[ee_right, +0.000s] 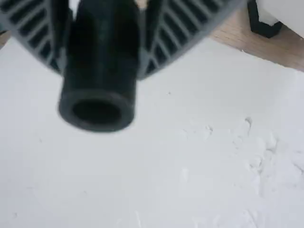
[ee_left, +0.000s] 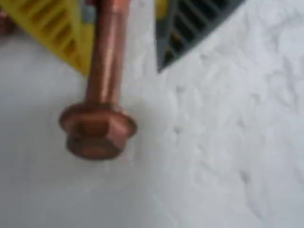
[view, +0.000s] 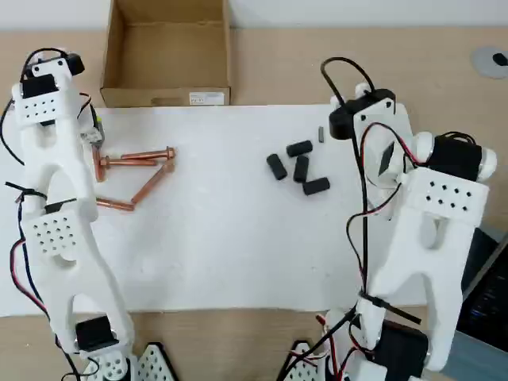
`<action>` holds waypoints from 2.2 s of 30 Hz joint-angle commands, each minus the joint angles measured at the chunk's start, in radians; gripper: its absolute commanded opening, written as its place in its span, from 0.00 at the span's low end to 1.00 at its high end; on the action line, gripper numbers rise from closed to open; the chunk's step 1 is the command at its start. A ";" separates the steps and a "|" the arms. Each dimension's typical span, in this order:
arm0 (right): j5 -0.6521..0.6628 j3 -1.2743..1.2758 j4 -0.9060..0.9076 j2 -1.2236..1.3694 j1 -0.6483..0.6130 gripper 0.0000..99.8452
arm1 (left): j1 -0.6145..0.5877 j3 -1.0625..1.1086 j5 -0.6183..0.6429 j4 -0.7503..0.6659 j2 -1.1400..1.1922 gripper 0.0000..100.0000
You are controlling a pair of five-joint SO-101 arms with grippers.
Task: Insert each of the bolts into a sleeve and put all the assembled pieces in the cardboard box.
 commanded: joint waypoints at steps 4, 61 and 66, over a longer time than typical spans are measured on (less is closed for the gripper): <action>0.009 0.002 -0.014 -0.042 0.010 0.01 | 0.018 -0.095 0.031 -0.002 0.035 0.10; -0.393 0.403 -0.141 -0.756 0.162 0.01 | 0.531 0.899 0.258 0.054 -1.461 0.00; -0.470 0.605 -0.255 -0.929 0.114 0.01 | 0.520 1.289 0.258 -0.147 -1.756 0.00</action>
